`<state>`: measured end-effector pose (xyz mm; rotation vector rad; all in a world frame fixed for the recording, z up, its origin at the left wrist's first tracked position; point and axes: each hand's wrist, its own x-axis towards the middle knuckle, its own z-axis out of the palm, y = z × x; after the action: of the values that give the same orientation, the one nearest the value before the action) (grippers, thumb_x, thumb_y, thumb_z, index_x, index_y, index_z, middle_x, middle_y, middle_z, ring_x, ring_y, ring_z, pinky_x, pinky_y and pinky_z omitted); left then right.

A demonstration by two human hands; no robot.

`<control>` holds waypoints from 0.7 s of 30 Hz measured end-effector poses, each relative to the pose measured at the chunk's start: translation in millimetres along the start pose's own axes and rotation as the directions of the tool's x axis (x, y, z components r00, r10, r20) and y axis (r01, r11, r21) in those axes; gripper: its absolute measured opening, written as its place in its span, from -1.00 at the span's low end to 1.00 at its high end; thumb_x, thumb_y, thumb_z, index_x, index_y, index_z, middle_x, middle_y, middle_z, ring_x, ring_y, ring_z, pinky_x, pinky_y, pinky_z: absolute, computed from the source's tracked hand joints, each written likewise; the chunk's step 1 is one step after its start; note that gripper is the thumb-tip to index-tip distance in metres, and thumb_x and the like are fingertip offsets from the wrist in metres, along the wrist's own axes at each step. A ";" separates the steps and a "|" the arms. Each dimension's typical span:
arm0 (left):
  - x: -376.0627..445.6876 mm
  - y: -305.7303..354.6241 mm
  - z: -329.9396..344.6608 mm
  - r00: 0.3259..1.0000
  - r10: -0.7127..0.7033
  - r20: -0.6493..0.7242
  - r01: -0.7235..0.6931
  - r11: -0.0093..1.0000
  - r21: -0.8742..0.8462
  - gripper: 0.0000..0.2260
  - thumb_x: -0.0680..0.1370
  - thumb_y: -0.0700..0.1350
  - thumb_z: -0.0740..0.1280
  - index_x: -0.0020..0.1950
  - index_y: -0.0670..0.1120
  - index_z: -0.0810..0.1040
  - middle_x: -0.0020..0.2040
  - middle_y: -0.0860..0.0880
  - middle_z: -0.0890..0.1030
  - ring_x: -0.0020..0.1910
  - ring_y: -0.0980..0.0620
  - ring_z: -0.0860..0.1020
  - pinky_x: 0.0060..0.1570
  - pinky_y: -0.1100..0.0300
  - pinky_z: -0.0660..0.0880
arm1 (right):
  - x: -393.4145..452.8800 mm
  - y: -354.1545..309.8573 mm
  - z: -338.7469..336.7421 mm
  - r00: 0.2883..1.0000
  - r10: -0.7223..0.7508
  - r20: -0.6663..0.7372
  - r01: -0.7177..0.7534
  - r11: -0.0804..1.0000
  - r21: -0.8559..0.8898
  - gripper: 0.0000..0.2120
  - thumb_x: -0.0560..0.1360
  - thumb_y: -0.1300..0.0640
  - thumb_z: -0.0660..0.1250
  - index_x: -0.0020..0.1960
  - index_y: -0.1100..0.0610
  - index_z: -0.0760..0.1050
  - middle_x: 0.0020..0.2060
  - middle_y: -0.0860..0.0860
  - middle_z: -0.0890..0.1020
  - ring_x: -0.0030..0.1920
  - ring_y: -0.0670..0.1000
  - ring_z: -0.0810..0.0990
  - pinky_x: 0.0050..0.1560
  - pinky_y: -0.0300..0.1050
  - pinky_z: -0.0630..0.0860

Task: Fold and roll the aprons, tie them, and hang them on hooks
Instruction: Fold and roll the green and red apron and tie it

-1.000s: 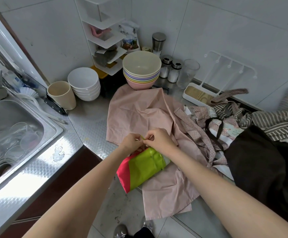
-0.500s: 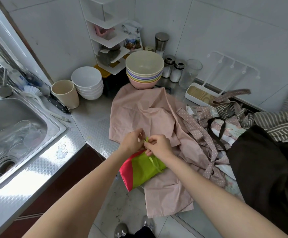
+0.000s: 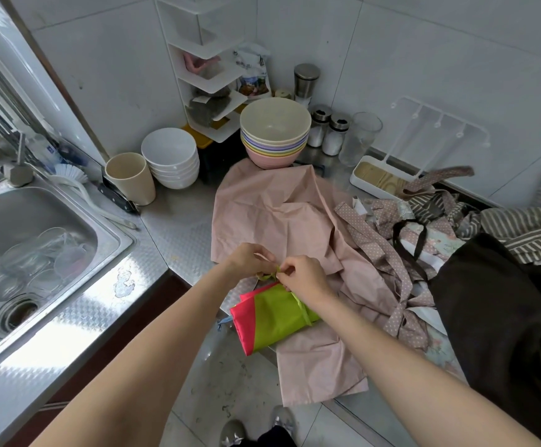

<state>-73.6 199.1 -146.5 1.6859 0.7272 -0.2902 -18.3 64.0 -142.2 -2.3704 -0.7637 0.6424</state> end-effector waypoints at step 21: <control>-4.2 5.9 -8.5 0.988 -0.102 -0.117 0.072 0.969 -0.235 -0.82 0.59 -0.24 0.19 -0.19 -0.16 0.50 -0.20 -0.07 0.58 -0.21 0.00 0.57 -0.32 0.24 0.39 | -8.4 6.7 -13.0 0.958 -0.141 0.249 0.223 0.914 -0.340 -0.90 0.45 0.18 0.34 -0.10 0.12 0.63 -0.05 0.05 0.62 -0.01 0.06 0.59 -0.09 -0.15 0.44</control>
<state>-74.9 205.4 -137.4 1.4636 0.8974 -0.1529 -14.3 49.4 -134.8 -2.5384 -1.2863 0.7430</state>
